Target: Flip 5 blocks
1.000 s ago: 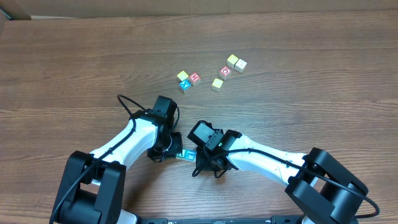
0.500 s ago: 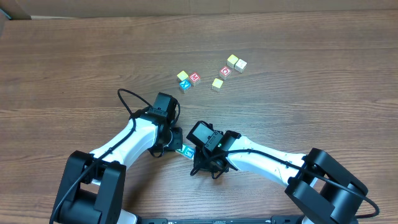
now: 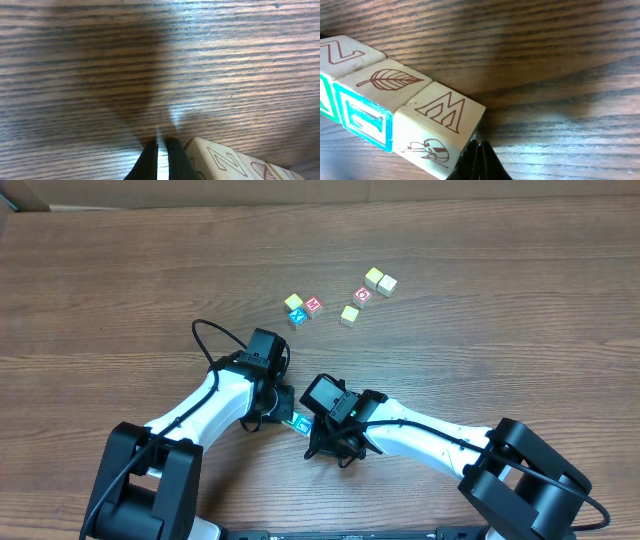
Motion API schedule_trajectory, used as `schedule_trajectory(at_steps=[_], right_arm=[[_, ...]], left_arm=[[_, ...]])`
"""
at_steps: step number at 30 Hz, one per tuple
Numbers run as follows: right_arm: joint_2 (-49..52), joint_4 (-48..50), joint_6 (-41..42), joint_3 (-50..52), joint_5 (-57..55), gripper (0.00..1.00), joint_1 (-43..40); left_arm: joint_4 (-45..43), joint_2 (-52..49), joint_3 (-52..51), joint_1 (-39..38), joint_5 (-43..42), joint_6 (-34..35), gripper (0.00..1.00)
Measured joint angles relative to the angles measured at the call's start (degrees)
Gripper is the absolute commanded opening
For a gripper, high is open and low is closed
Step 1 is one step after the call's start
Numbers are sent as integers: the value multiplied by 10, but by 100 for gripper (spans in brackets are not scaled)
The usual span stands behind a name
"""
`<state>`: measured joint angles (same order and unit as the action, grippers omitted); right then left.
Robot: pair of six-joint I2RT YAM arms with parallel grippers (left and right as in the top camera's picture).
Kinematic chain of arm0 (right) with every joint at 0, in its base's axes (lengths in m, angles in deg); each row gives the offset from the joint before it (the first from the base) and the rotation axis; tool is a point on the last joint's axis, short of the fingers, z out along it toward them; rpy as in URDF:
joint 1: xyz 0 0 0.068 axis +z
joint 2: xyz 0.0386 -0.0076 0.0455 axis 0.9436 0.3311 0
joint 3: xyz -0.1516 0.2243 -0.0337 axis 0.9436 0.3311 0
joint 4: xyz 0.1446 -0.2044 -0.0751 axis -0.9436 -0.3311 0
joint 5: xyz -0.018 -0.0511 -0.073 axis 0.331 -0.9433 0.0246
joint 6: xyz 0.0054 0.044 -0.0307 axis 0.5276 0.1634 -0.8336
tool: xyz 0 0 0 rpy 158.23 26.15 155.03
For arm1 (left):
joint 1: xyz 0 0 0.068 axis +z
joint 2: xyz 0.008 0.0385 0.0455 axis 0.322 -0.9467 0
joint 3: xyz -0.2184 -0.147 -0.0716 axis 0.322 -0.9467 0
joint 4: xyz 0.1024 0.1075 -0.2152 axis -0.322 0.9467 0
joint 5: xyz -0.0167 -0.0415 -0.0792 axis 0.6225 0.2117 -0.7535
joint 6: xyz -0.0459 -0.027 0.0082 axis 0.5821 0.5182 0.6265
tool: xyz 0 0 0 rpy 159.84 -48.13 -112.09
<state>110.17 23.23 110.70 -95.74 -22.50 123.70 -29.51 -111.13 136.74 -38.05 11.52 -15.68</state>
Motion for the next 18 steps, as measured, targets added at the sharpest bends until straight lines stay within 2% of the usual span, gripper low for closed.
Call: schedule_trajectory(at_steps=[18], right_arm=[[0, 25, 65, 12, 4, 4, 3]], left_arm=[[-15, 0, 0, 0, 6, -30, 4]])
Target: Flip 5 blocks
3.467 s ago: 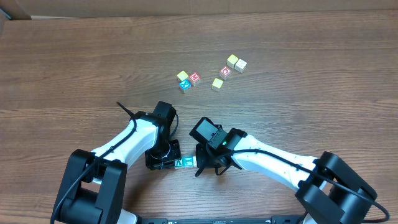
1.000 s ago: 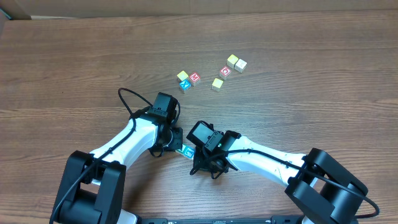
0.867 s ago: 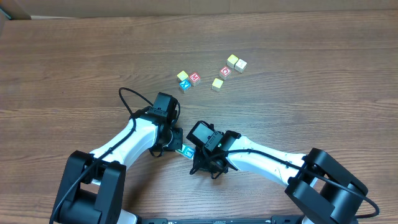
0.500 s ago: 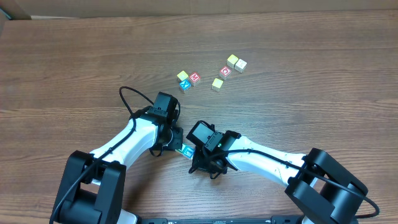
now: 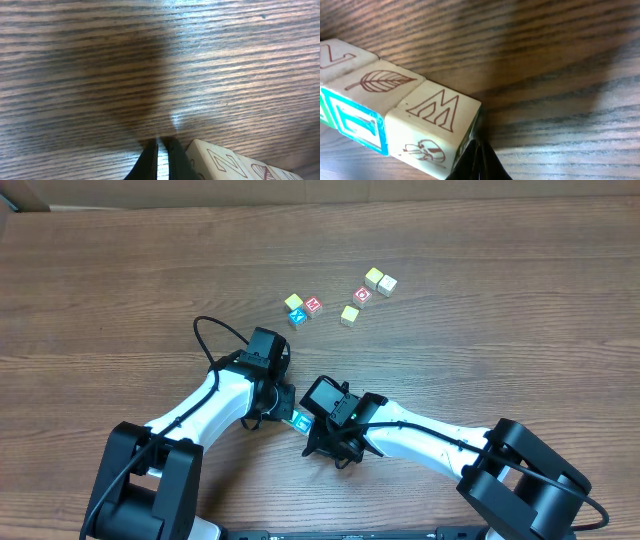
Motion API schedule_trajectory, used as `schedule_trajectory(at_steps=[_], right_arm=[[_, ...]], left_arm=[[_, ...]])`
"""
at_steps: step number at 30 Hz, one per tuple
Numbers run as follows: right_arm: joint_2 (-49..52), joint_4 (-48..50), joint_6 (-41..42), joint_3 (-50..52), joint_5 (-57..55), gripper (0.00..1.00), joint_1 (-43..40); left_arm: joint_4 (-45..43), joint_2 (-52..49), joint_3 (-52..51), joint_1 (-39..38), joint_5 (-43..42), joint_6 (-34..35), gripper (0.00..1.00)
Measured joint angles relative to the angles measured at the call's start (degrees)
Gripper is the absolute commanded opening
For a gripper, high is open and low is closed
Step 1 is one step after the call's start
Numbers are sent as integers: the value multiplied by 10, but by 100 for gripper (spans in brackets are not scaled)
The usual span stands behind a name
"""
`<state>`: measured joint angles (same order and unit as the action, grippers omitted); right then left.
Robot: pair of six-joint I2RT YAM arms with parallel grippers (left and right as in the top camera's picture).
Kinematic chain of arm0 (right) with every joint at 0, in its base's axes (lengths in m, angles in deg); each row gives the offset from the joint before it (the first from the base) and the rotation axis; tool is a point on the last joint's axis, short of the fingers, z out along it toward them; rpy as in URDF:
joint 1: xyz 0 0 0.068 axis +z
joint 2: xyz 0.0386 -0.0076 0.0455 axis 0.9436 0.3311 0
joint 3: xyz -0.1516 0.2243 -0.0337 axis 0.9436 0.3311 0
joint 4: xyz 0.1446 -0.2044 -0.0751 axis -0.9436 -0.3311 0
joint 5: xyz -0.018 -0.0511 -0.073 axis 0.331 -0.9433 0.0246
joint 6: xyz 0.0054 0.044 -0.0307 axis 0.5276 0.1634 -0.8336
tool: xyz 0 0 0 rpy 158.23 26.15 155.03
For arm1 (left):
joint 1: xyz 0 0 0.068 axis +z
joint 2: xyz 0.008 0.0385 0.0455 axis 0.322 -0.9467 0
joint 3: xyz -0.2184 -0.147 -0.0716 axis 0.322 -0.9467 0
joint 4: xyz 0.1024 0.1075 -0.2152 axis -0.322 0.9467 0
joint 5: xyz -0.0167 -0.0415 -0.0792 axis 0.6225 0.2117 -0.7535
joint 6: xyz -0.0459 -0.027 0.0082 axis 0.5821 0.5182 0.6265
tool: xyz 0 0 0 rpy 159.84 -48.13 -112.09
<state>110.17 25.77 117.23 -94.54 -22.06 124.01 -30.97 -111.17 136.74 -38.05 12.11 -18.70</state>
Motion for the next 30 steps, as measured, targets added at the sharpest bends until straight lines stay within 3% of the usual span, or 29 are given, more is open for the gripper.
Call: schedule_trajectory(at_steps=[20, 30], right_arm=[[-3, -18, 19, 0, -39, 4, 0], [-3, 18, 0, 2, -87, 4, -1]], left_arm=[[-9, -1, 0, -2, 6, -19, 4], [-10, -1, 0, -2, 7, -23, 4]])
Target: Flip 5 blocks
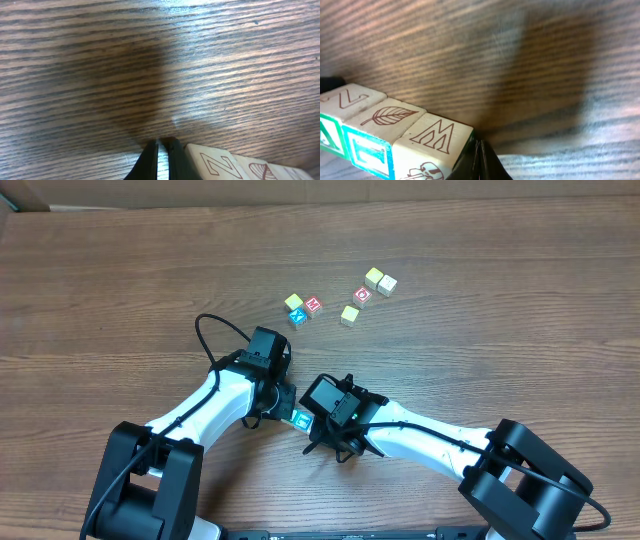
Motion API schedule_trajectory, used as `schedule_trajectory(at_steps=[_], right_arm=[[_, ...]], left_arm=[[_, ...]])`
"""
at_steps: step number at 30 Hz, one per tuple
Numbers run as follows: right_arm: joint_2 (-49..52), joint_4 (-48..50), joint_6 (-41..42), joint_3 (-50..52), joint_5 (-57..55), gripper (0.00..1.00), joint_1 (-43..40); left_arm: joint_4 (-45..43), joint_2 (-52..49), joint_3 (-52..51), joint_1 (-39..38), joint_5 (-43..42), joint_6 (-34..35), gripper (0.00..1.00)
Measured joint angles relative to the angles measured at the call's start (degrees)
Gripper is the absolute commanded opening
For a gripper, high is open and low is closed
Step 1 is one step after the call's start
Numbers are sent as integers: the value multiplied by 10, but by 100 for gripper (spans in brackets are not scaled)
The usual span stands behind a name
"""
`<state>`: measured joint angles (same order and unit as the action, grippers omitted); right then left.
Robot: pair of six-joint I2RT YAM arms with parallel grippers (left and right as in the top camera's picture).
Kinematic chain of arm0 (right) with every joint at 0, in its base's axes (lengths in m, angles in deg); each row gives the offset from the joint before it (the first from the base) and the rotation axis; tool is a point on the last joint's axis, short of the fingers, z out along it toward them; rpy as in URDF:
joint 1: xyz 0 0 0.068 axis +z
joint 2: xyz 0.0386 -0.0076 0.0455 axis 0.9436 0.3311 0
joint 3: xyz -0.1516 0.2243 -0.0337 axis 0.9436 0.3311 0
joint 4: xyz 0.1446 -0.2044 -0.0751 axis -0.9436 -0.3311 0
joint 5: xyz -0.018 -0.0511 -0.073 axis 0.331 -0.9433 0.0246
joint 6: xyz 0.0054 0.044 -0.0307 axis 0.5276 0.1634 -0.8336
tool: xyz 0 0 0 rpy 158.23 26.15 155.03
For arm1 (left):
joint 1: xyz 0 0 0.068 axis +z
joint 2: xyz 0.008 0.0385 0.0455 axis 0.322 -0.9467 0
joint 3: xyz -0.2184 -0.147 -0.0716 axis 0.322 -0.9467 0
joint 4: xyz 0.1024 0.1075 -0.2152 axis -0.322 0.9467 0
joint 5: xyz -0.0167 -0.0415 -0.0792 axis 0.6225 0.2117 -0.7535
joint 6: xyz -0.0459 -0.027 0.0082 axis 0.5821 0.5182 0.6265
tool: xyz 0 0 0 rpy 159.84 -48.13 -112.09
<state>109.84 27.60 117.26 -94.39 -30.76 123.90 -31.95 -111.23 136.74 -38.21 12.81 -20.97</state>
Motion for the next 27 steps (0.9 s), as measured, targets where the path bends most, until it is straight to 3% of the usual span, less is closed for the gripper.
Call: schedule_trajectory(at_steps=[27], right_arm=[[0, 7, -3, 1, 0, 4, 17]], left_arm=[[-26, -2, 0, 0, 6, -84, 4]])
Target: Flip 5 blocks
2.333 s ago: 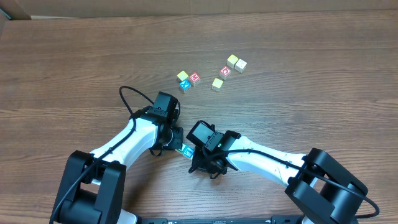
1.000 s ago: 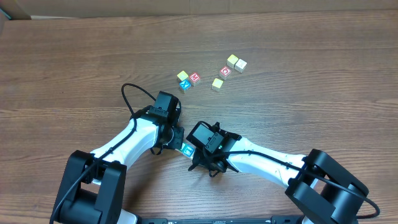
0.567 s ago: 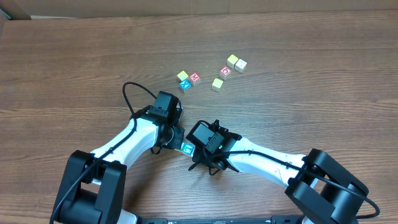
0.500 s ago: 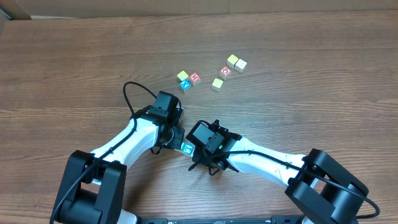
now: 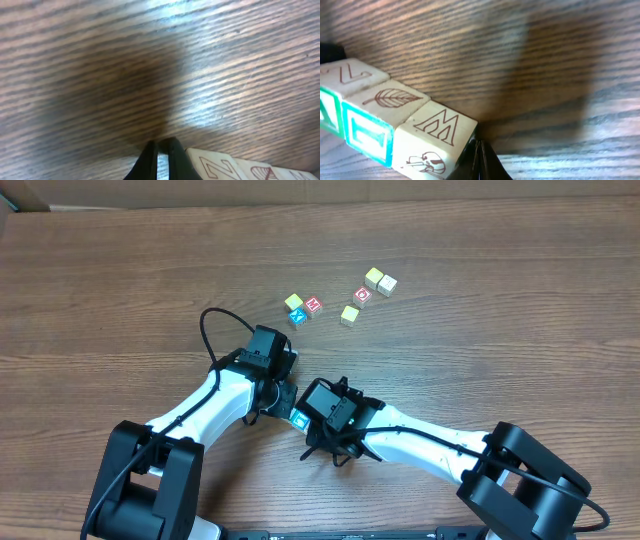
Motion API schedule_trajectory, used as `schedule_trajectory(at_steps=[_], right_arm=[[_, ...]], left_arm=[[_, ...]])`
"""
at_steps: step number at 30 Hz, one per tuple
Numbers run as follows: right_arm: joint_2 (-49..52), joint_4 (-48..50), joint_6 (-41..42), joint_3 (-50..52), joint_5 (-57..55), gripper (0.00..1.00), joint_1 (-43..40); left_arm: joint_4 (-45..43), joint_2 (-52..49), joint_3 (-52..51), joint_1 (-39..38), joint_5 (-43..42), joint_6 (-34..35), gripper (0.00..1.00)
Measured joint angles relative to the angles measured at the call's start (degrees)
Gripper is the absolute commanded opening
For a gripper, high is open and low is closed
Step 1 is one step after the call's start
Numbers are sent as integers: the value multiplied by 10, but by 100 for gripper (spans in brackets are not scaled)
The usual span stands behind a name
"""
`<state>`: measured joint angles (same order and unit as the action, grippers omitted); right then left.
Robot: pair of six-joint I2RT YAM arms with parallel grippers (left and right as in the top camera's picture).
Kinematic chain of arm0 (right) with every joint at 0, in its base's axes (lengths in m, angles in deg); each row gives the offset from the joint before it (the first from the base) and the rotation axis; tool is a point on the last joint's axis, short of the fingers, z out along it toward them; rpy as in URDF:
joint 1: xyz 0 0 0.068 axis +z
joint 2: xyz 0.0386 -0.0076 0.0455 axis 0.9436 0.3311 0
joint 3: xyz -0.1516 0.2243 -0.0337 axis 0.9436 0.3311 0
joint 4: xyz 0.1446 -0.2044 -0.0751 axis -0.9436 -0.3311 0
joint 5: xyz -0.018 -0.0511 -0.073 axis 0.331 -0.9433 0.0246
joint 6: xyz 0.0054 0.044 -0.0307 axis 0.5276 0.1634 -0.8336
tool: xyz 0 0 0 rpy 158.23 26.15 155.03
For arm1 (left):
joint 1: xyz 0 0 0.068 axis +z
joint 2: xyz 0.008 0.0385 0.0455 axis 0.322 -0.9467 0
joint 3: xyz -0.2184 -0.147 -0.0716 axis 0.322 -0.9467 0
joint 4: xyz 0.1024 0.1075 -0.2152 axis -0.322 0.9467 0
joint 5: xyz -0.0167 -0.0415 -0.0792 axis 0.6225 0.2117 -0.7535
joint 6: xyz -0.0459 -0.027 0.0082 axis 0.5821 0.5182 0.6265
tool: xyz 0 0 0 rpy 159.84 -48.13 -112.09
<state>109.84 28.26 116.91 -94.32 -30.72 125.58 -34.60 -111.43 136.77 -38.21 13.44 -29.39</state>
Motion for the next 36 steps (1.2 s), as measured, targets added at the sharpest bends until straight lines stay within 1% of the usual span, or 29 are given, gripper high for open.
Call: schedule_trajectory(at_steps=[18, 30, 36], right_arm=[[0, 7, 82, 0, 26, 4, 3], [0, 12, 98, 0, 39, 4, 3], [0, 11, 104, 1, 45, 4, 9]], left_arm=[[-21, -3, 0, 0, -3, -73, 4], [-25, -4, 0, -1, -9, -106, 4], [-29, -4, 0, -9, -9, -134, 4]])
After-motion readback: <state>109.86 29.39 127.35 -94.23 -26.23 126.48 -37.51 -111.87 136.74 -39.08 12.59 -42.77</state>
